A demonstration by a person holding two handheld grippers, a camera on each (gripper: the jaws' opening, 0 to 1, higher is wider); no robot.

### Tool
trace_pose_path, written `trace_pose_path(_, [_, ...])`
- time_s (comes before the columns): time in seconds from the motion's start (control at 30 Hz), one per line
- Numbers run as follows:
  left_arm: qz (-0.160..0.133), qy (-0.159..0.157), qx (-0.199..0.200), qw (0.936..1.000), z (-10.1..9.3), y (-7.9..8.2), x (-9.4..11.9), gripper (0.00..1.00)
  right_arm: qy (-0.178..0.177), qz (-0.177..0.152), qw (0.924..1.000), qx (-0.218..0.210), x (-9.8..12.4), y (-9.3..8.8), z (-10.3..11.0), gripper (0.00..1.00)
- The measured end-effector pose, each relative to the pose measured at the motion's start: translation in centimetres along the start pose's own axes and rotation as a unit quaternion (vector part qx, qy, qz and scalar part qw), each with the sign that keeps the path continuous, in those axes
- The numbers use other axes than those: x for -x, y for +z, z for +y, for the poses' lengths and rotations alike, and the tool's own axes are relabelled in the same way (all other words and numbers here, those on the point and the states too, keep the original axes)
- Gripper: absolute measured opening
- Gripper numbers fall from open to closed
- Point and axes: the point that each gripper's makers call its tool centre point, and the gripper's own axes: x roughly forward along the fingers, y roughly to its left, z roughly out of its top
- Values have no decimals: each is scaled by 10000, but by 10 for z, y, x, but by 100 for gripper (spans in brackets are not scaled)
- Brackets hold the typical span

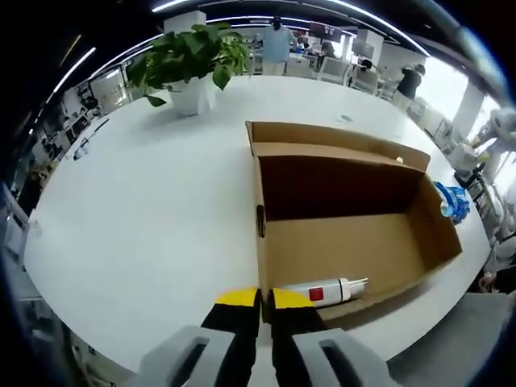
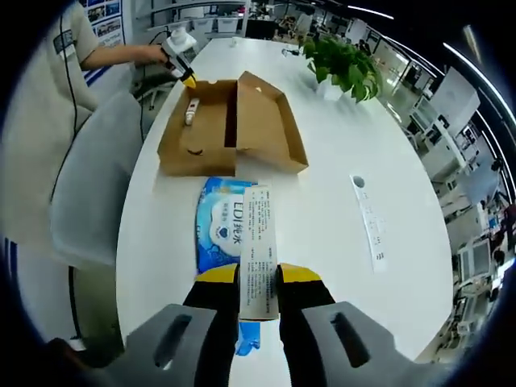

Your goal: Operate the shoe box by opening the lid, removing the specified soft item, and placing it in the target area until the item is outside and the box remains undamaged.

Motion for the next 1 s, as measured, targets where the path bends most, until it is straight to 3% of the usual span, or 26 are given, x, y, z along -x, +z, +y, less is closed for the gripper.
trace_pose_path(0.37, [-41,-14,70,10000,2,1,-2,3,85,522,9986,25,-27,-41,-14,15])
trace_pose_path(1.0, [-30,12,94,10000,2,2,-4,3,221,1093,9937,-82,-58,-97,-28,15])
